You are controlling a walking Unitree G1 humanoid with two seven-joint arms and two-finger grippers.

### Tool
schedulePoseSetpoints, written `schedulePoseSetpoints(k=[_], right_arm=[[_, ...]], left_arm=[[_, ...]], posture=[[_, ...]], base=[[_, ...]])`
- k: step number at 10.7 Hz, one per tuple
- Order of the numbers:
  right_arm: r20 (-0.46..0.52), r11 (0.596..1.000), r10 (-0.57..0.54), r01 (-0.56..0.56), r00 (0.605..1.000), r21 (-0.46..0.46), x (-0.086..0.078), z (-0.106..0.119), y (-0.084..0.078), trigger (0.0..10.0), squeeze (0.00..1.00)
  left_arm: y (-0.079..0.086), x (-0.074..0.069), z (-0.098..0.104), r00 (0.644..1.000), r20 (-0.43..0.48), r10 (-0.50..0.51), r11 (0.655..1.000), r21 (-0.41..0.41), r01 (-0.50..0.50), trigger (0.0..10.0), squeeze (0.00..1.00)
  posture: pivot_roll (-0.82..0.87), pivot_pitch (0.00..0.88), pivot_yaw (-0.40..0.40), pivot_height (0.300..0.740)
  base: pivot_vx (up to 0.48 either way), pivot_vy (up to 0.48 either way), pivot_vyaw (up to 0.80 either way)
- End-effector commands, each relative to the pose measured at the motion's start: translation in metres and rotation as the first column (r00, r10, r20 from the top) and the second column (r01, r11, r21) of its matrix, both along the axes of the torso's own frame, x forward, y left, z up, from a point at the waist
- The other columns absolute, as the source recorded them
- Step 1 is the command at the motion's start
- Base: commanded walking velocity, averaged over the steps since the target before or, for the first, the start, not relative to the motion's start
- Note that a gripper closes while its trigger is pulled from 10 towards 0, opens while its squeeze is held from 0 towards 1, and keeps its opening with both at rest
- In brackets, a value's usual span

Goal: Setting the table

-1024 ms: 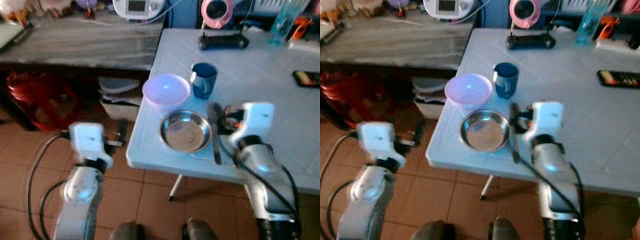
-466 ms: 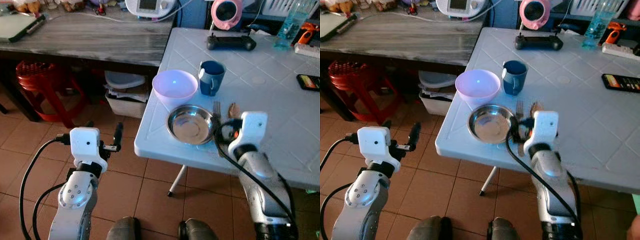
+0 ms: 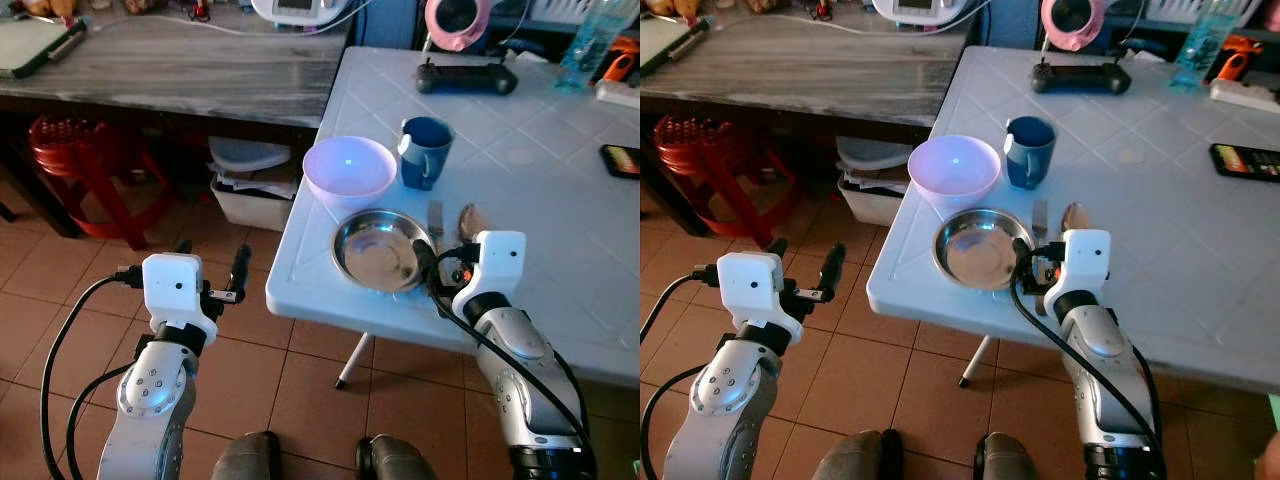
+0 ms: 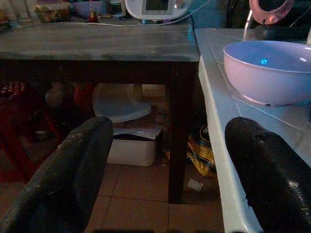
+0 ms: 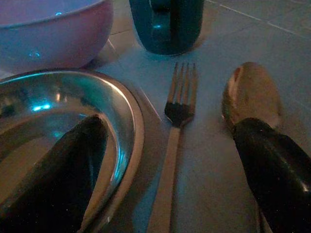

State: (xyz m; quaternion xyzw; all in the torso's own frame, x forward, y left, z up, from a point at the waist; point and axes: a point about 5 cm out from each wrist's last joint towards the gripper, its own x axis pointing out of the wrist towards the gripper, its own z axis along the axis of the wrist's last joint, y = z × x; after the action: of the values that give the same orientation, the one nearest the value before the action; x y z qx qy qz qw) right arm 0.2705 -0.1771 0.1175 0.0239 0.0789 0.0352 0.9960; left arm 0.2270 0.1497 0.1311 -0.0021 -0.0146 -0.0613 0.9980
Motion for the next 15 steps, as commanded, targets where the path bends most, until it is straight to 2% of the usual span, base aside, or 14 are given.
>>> schedulePoseSetpoints(k=[1,3,11,12,15], right_arm=[[-0.006,0.998,0.046,-0.046,0.999,0.031,0.001,0.001,0.007,10.0,0.0],[-0.006,0.991,0.118,-0.117,0.993,0.068,0.001,0.003,0.017,10.0,0.0],[-0.042,0.966,0.233,-0.225,0.972,0.13,-0.008,0.005,0.031,10.0,0.0],[-0.084,0.969,0.212,-0.198,0.974,0.149,-0.009,-0.003,0.029,0.0,0.0],[-0.138,0.967,0.197,-0.17,0.971,0.188,-0.01,-0.01,0.026,0.0,0.0]], left_arm=[[0.001,-0.001,0.002,1.0,0.002,0.001,1.0,0.001,-0.001,10.0,0.0],[0.001,-0.001,0.002,1.0,0.002,0.001,1.0,0.001,-0.001,10.0,0.0],[-0.002,0.0,0.002,1.0,0.0,-0.011,1.0,-0.001,0.011,10.0,0.0],[-0.002,0.0,0.002,1.0,-0.001,-0.009,1.0,-0.003,0.009,10.0,0.0],[-0.003,-0.002,0.001,1.0,-0.006,-0.012,1.0,-0.004,0.012,10.0,0.0]], posture=[[0.02,0.139,0.034,0.74],[0.02,0.136,0.033,0.74],[0.01,0.134,0.031,0.74],[0.01,0.138,0.029,0.74],[0.01,0.144,0.028,0.74]], base=[[0.0,0.0,0.0],[0.0,0.0,0.0],[0.0,0.0,0.0],[0.0,0.0,0.0],[0.0,0.0,0.0]])
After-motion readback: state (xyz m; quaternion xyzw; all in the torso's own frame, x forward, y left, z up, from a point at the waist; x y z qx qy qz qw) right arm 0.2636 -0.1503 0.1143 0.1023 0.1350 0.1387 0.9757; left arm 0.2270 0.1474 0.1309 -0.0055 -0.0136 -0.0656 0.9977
